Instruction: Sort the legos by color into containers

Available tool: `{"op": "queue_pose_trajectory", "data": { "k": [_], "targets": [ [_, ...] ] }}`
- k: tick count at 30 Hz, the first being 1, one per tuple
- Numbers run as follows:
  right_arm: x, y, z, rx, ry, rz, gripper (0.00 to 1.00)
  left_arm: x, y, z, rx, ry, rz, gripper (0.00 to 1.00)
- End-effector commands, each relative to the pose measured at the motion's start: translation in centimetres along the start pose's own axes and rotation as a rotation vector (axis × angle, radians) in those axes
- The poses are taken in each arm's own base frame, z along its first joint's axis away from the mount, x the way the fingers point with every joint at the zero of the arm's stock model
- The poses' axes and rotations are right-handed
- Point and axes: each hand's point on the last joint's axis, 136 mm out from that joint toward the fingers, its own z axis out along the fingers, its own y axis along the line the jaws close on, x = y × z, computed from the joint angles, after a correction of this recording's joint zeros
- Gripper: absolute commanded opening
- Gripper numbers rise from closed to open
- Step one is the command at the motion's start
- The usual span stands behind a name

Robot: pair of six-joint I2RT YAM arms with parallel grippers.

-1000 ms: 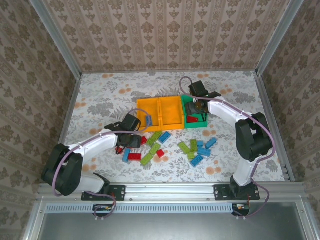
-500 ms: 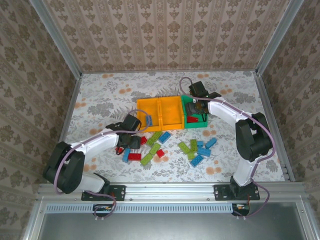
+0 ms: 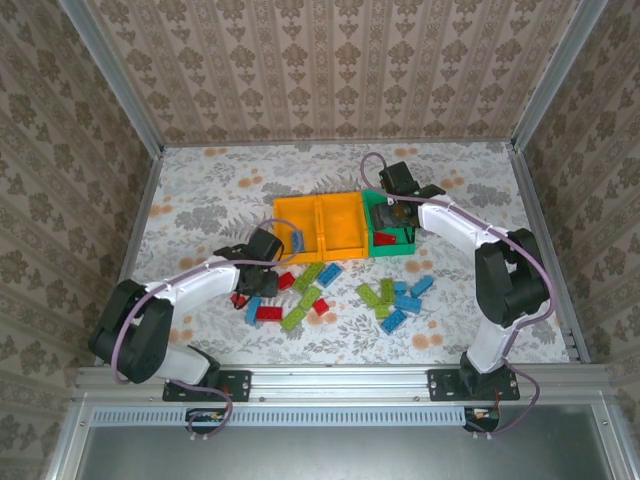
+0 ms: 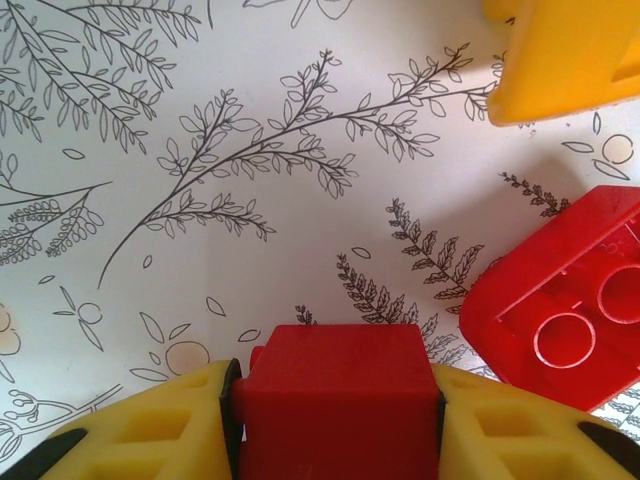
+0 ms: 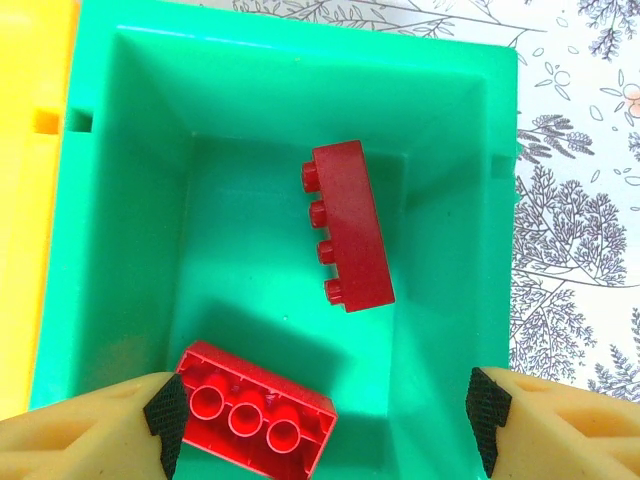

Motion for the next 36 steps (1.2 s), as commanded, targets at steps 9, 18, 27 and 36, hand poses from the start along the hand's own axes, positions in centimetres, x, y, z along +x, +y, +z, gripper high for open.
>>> {"op": "queue_pose_trajectory", "data": {
  "k": [9,18,27,36],
  "targets": [
    [-0.8,-0.6,-2.5,-0.013,-0.091,0.038,0.77,-7.3,-3.1,-7.3,0.085,-0.271,0.062,0.37],
    [1.6,0.5,-4.1,-0.06,-0.111,0.036,0.77,-15.6,-11.5,-10.0,0.295,-0.411,0.232,0.38],
    [6.4,5.2,-6.6,-0.073,-0.136,-0.119,0.78,-20.1,-17.2,-7.5,0.426,-0.402,0.294,0.39],
    [9.4,8.0,-8.8,-0.212,-0.197,-0.125,0.78,-21.5,-18.3,-5.0,0.465,-0.358,0.234,0.53]
  ]
}}
